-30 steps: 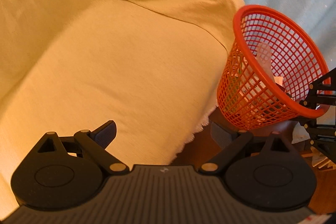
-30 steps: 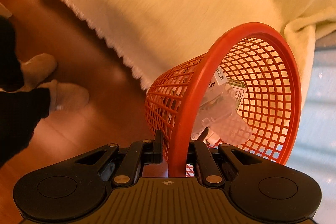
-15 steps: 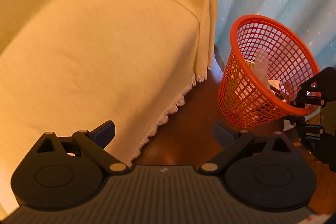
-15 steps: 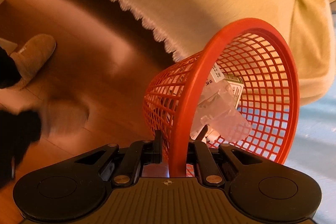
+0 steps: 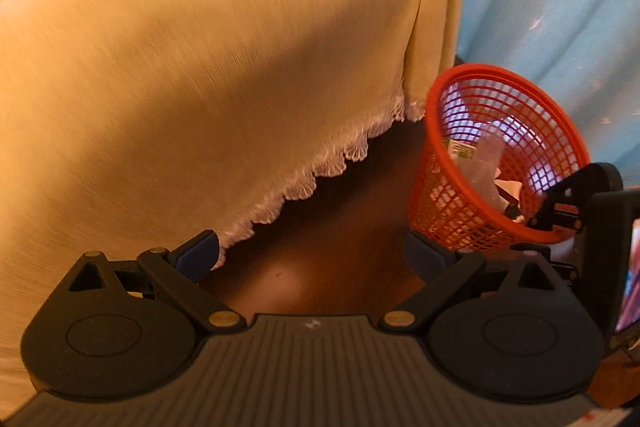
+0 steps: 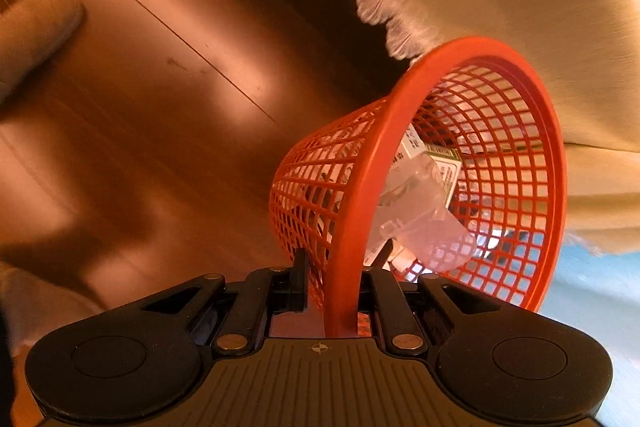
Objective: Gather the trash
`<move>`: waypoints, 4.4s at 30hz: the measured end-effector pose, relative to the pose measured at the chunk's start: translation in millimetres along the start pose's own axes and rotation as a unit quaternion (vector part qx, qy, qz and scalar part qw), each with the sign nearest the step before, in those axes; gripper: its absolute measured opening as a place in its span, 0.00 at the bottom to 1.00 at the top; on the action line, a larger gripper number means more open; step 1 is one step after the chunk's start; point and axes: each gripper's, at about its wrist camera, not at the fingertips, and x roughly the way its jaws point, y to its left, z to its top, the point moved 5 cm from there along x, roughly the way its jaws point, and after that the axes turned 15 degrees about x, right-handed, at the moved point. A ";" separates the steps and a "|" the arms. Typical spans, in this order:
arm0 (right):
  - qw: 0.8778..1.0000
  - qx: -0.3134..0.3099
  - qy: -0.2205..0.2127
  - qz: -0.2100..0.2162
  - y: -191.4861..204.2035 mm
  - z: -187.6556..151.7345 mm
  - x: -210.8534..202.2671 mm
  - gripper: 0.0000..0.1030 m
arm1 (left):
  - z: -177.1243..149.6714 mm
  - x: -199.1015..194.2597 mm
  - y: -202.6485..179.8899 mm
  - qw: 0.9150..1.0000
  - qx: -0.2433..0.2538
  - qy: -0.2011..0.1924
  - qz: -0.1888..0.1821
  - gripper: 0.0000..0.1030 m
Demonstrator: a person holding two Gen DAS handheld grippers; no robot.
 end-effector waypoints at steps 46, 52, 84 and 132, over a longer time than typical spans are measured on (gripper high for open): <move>0.968 0.243 -0.057 0.015 -53.0 -53.8 -142.3 0.64 | 26.1 -51.6 -22.3 1.000 -0.005 0.028 0.007 0.97; 0.906 0.414 -0.057 0.067 -100.9 -79.9 -279.8 0.64 | 74.1 -188.0 -29.3 0.999 -0.020 0.011 0.030 0.99; 0.763 0.629 -0.136 0.060 -113.2 -78.2 -592.9 0.64 | 88.5 -521.3 -16.9 0.994 -0.043 -0.072 0.072 0.99; 0.774 0.600 -0.182 0.086 -104.8 -94.3 -648.0 0.64 | 59.2 -564.0 -40.6 0.989 -0.064 -0.055 0.118 0.99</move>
